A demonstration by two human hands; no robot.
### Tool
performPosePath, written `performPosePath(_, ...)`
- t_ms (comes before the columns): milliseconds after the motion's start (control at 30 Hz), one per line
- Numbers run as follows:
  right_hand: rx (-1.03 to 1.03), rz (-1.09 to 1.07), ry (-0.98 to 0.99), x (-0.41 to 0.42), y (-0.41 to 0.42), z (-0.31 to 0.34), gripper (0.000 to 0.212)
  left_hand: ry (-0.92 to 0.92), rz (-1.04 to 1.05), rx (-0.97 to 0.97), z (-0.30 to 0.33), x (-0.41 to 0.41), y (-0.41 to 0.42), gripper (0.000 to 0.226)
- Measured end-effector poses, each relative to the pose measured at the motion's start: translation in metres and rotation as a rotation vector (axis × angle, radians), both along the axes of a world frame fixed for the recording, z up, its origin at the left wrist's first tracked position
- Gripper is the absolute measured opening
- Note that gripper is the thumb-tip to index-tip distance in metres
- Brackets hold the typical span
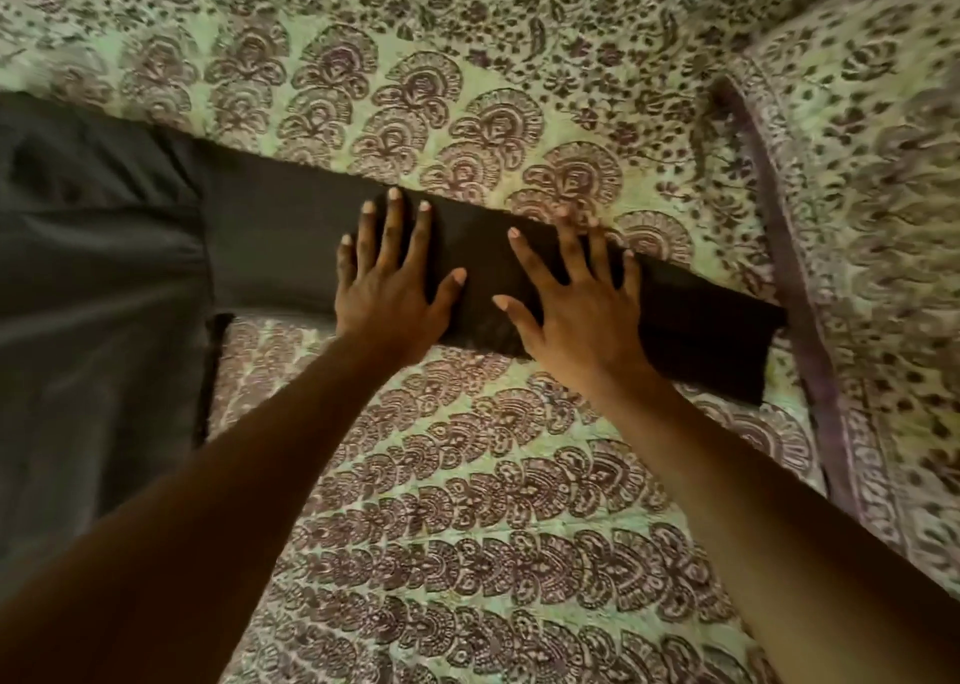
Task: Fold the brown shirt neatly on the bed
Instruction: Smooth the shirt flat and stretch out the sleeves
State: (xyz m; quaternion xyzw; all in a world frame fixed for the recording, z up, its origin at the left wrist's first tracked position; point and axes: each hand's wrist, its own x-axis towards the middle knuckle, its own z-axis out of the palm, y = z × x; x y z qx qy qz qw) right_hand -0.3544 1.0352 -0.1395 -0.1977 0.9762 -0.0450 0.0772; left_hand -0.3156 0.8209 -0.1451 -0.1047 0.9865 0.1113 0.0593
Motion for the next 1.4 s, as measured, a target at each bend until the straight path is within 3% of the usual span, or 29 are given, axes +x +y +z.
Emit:
performPosePath(233, 0.038, -0.11, 0.035, 0.006, 0.103, 0.002, 0.075, 0.009, 0.004, 0.001, -0.005, -0.009, 0.097, 0.095)
performPosePath(433, 0.013, -0.153, 0.12, 0.01, 0.13, 0.001, 0.072, -0.036, 0.025, 0.029, -0.003, -0.015, 0.095, 0.106)
performPosePath(533, 0.047, -0.196, 0.108, 0.013, 0.122, 0.008, 0.071, -0.099, -0.009, 0.165, 0.003, -0.02, 0.086, 0.107)
performPosePath(667, 0.04, -0.291, 0.067, 0.02, 0.088, 0.021, 0.082, 0.066, 0.161, 0.544, 0.027, -0.011, 0.059, 0.077)
performPosePath(767, -0.016, -0.163, 0.057, 0.033, 0.038, 0.031, 0.077, 0.206, 0.22, 0.368, 0.04, 0.027, 0.028, 0.06)
performPosePath(867, -0.087, 0.023, 0.013, 0.048, -0.025, 0.031, 0.065, 0.19, 0.356, 0.146, 0.038, 0.077, -0.012, 0.058)
performPosePath(933, -0.149, 0.123, -0.007, 0.056, -0.073, 0.029, 0.059, 0.159, 0.459, 0.1, 0.036, 0.108, -0.044, 0.062)
performPosePath(1033, -0.188, 0.279, -0.046, 0.064, -0.14, 0.026, 0.057, 0.045, 0.508, 0.174, 0.028, 0.149, -0.08, 0.075)
performPosePath(1133, -0.15, 0.417, -0.146, 0.066, -0.178, 0.019, 0.057, 0.027, 0.368, 0.278, 0.025, 0.175, -0.099, 0.075)
performPosePath(1300, -0.12, 0.273, -0.103, 0.069, -0.18, 0.012, 0.055, 0.13, 0.435, 0.214, 0.035, 0.186, -0.11, 0.029)
performPosePath(1400, -0.129, 0.205, -0.141, 0.072, -0.19, 0.016, 0.056, 0.13, 0.448, 0.316, 0.046, 0.18, -0.114, 0.019)
